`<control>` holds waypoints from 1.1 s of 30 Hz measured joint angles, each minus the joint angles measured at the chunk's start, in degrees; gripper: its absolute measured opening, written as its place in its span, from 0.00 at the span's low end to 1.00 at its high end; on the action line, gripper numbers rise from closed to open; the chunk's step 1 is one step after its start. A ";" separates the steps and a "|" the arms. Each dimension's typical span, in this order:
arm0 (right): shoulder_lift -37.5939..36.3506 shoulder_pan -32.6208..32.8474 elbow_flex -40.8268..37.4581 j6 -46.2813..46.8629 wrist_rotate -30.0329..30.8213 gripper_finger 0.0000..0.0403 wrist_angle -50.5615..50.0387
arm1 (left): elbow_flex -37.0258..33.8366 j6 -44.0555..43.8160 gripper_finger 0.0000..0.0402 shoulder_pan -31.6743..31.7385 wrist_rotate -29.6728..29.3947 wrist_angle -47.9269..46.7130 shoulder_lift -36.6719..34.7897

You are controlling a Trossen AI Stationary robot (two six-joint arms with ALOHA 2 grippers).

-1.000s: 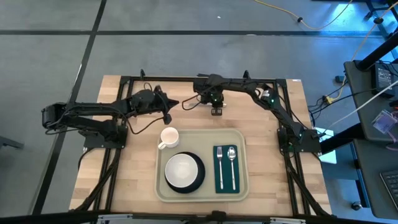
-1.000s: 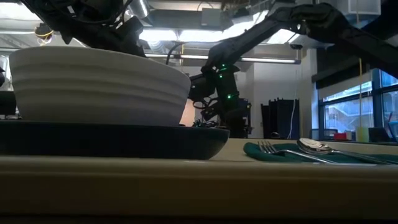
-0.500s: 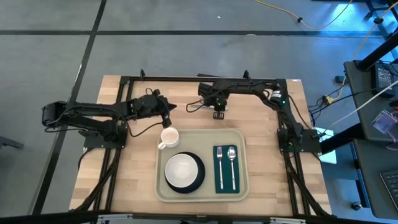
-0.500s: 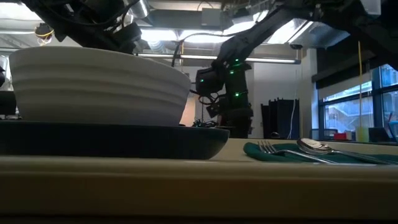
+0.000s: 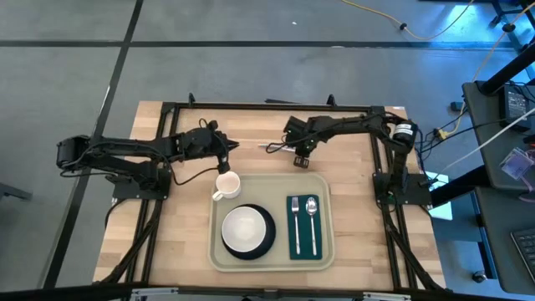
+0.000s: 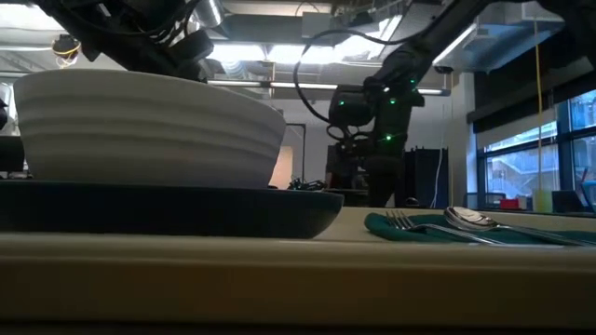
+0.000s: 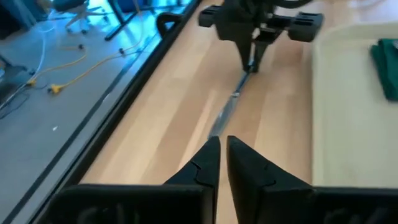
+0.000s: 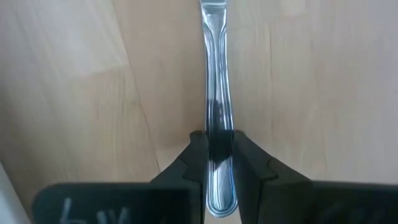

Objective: Set up tray
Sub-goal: Put the silver knife on the green napkin between the silver fork and spoon

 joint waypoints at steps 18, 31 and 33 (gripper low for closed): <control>0.05 -1.36 -0.38 3.03 -6.62 0.11 4.44 | 9.81 22.55 0.33 6.13 1.31 -1.35 22.09; 0.29 -1.40 -0.52 6.10 -11.19 0.11 7.01 | 19.22 27.89 0.33 8.01 2.11 -4.47 37.72; 0.33 -1.40 -0.57 6.44 -11.98 0.11 7.43 | 21.06 28.35 0.33 8.01 2.39 -6.26 39.86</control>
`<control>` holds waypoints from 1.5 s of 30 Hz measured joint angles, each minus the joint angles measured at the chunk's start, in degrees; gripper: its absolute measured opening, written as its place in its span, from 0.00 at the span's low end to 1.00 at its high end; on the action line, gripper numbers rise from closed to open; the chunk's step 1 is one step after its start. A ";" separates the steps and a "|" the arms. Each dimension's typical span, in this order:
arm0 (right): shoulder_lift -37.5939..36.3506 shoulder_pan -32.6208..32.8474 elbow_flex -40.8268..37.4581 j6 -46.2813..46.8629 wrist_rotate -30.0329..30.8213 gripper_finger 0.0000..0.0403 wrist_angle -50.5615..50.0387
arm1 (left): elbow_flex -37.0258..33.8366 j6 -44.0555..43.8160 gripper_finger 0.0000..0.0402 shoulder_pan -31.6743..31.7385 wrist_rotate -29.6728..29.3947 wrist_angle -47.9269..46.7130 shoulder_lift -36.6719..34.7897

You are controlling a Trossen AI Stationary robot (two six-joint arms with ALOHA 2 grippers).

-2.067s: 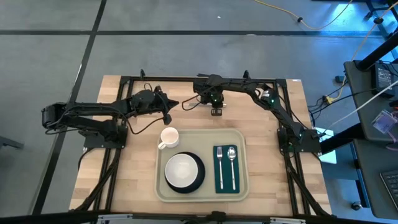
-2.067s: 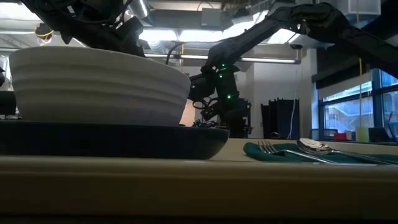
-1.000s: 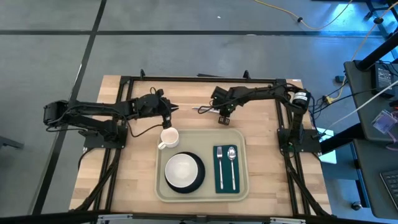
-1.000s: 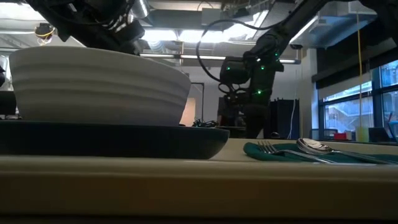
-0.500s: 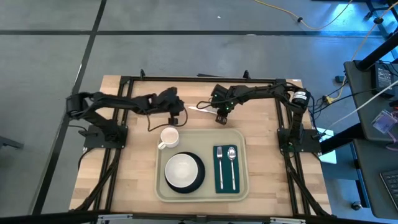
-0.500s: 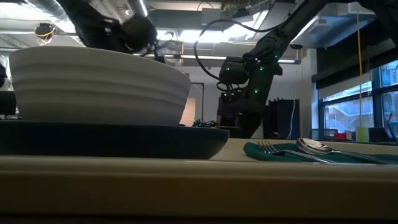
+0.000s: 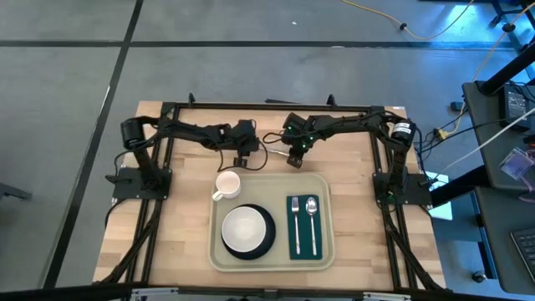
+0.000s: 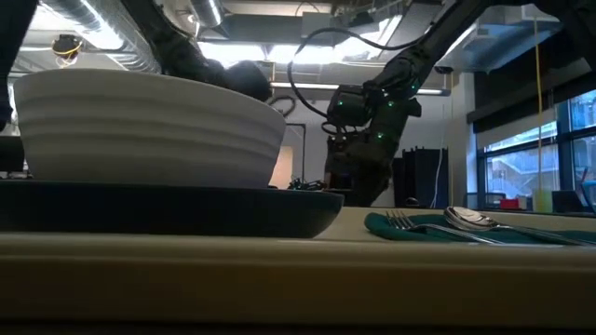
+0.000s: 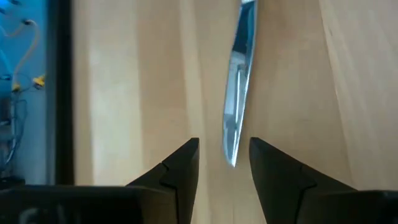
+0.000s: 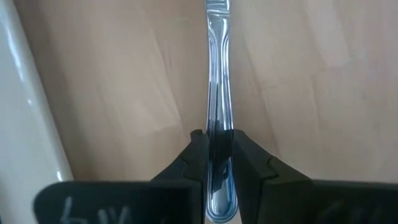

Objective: Set up tray
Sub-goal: Put the silver knife on the green napkin between the silver fork and spoon

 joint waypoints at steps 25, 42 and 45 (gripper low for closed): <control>0.40 -0.33 -0.31 -0.41 -5.01 0.01 2.56 | 6.18 2.73 0.03 -0.04 3.26 -5.49 9.12; 0.36 -0.26 -0.20 -2.42 -3.21 0.06 4.02 | 6.10 -3.67 0.01 0.09 4.95 -5.18 9.59; 0.36 -0.24 -0.20 -2.21 -3.28 0.13 4.56 | 6.07 -5.67 0.00 0.09 5.01 -5.18 9.59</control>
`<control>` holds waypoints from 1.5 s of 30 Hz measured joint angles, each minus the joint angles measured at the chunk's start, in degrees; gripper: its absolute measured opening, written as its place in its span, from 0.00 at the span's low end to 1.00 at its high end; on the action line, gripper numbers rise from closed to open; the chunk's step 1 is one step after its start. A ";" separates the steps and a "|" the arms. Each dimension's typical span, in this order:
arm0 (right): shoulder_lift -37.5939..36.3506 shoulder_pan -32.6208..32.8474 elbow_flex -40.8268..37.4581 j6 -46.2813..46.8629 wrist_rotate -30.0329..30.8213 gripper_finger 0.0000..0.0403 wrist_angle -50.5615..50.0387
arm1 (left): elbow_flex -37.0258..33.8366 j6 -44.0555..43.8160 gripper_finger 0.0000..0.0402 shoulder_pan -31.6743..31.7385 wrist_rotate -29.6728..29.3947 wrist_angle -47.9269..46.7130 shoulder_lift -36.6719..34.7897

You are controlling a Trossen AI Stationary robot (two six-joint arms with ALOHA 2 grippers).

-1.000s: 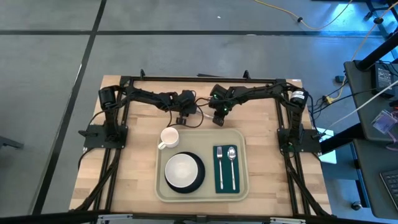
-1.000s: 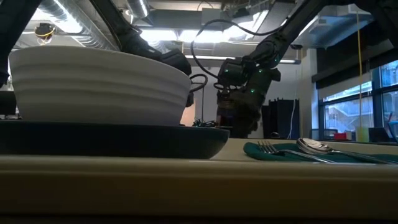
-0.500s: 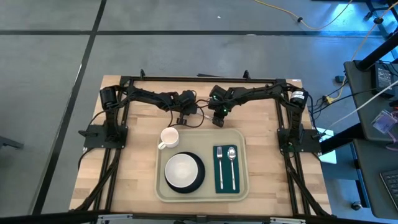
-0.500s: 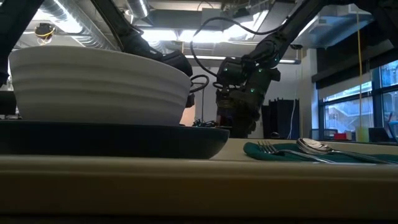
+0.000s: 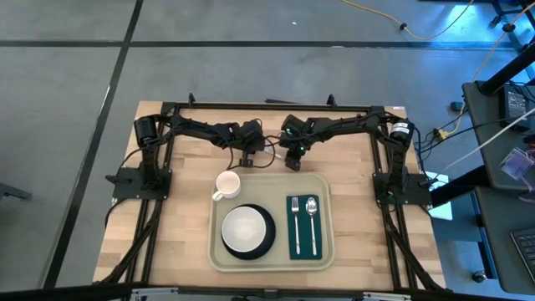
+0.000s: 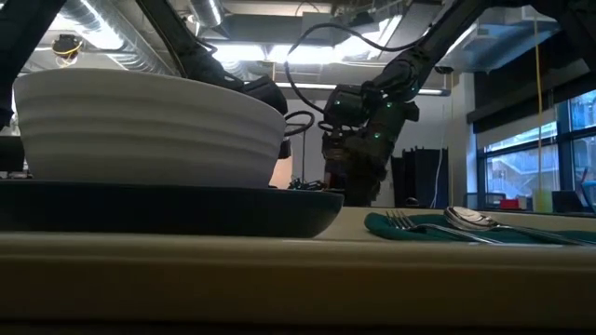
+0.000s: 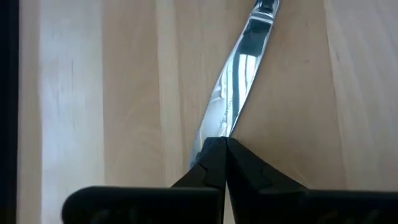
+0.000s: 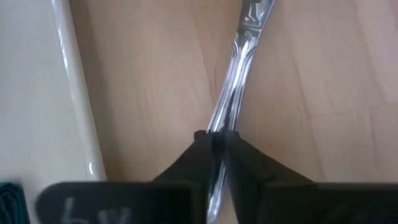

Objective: Set up tray
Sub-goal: Put the silver knife on the green napkin between the silver fork and spoon

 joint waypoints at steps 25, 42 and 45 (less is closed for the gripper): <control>-0.28 3.21 0.29 -0.08 16.60 0.47 -3.29 | 0.02 -10.49 0.00 -0.08 6.10 0.59 0.04; -0.13 2.69 -0.04 -16.31 23.09 0.35 -0.83 | -0.01 -7.99 0.00 -0.17 10.99 0.37 0.05; -0.07 3.10 0.47 -17.66 23.24 0.35 -0.82 | -0.02 -7.84 0.00 -0.06 10.86 0.22 0.04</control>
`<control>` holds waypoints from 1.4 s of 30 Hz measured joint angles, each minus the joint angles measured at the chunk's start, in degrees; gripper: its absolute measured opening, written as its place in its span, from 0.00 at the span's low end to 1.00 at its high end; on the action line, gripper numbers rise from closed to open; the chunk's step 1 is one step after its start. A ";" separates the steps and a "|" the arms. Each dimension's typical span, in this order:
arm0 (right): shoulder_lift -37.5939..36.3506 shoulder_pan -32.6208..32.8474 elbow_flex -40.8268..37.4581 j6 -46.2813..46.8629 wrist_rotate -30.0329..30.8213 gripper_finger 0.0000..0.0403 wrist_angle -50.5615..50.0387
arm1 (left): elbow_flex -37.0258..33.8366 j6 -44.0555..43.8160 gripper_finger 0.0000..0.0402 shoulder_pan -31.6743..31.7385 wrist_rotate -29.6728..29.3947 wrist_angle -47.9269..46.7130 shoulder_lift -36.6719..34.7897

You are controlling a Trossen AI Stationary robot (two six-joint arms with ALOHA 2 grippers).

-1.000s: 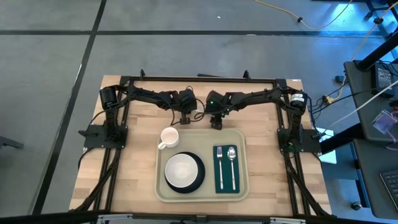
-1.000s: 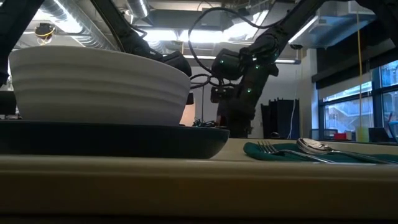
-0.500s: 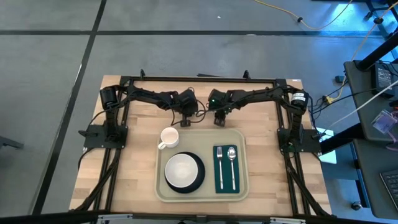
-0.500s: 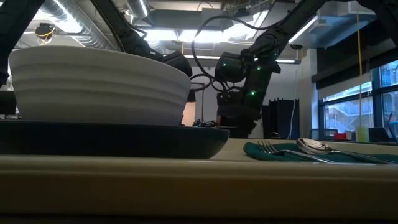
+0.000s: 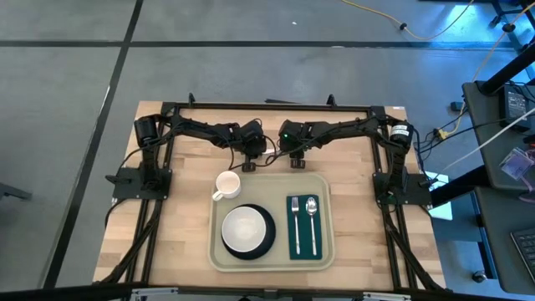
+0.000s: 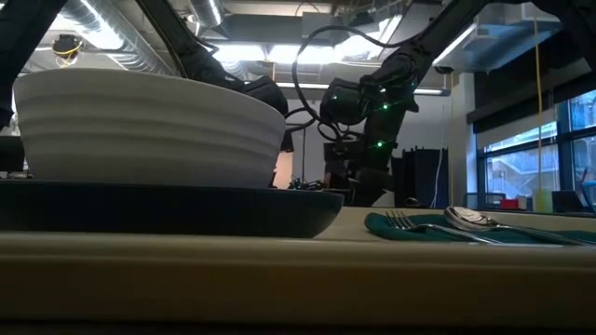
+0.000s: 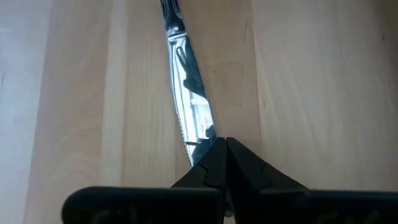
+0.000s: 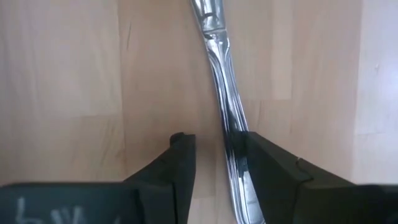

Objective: Set up tray
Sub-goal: Put the silver knife on the green napkin between the silver fork and spoon

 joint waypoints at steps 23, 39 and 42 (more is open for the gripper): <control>3.29 -4.72 4.22 -0.23 -7.07 0.29 -5.87 | 0.00 4.48 0.00 0.39 1.99 -0.39 0.02; 3.39 -4.89 4.21 0.06 -8.33 0.12 -6.03 | -0.17 5.27 0.05 0.06 -0.38 0.80 -0.41; 3.39 -5.27 4.21 1.62 -10.75 0.12 -6.14 | -0.19 8.24 0.09 -0.44 -3.18 1.15 -1.92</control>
